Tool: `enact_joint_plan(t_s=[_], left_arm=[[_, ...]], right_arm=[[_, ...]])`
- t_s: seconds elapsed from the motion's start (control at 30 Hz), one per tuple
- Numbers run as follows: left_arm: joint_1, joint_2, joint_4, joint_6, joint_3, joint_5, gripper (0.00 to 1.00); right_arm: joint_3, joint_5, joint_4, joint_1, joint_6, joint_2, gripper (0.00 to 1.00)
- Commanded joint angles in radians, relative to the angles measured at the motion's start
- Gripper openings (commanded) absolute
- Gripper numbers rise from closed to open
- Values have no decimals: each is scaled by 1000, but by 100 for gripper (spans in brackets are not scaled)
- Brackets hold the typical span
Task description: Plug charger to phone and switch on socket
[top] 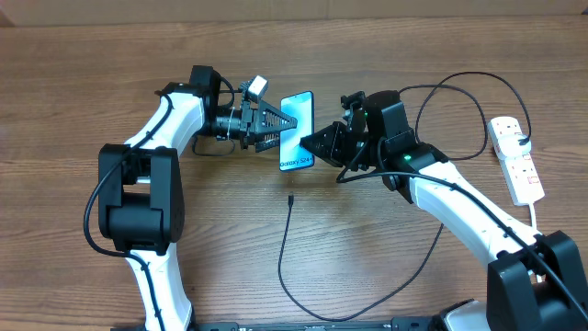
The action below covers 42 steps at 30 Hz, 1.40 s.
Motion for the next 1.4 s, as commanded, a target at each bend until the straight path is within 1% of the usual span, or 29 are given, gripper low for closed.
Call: enact_joint_plan(t_s=[0.0, 0.07, 0.1, 0.17, 0.23, 0.4, 0.53, 0.63, 0.73, 0.9, 1.03, 1.1, 1.23, 1.3, 1.37], left_arm=[[-22, 1, 8, 34, 23, 122, 64], [-22, 1, 8, 33, 24, 123, 46], [-22, 1, 8, 33, 24, 123, 38], [-23, 1, 8, 19, 24, 123, 34], [-23, 1, 8, -2, 24, 123, 31], [-23, 1, 8, -4, 26, 123, 30], [-34, 1, 6, -4, 26, 124, 29], [-48, 1, -14, -4, 26, 124, 36], [-66, 1, -19, -4, 26, 124, 38], [-91, 1, -18, -26, 29, 124, 40], [-99, 1, -3, 8, 56, 124, 48], [-99, 1, 8, 16, 75, 124, 50], [-101, 1, 8, 15, 109, 124, 48], [-106, 1, 9, 15, 114, 124, 44], [-113, 1, 8, 15, 114, 124, 37]], right_arm=[[9, -59, -1, 14, 108, 1, 4], [9, -59, 1, 14, 126, 1, 4], [9, -59, -2, 14, 124, 1, 4], [9, -59, -10, 14, 108, 1, 4], [9, -59, -25, 14, 79, 1, 4], [9, -59, -60, 14, -22, 1, 4], [9, -59, -81, 14, -137, 2, 4], [9, -59, -118, 14, -223, 2, 4], [9, -59, -168, 14, -275, 2, 4], [9, -94, -192, 14, -281, 2, 4], [9, -156, -163, 14, -280, 2, 4], [9, -165, -156, 12, -275, 2, 4], [9, -174, -156, 1, -272, 2, 4], [9, -197, -152, -9, -272, 2, 4], [9, -209, -152, -24, -255, 2, 4]])
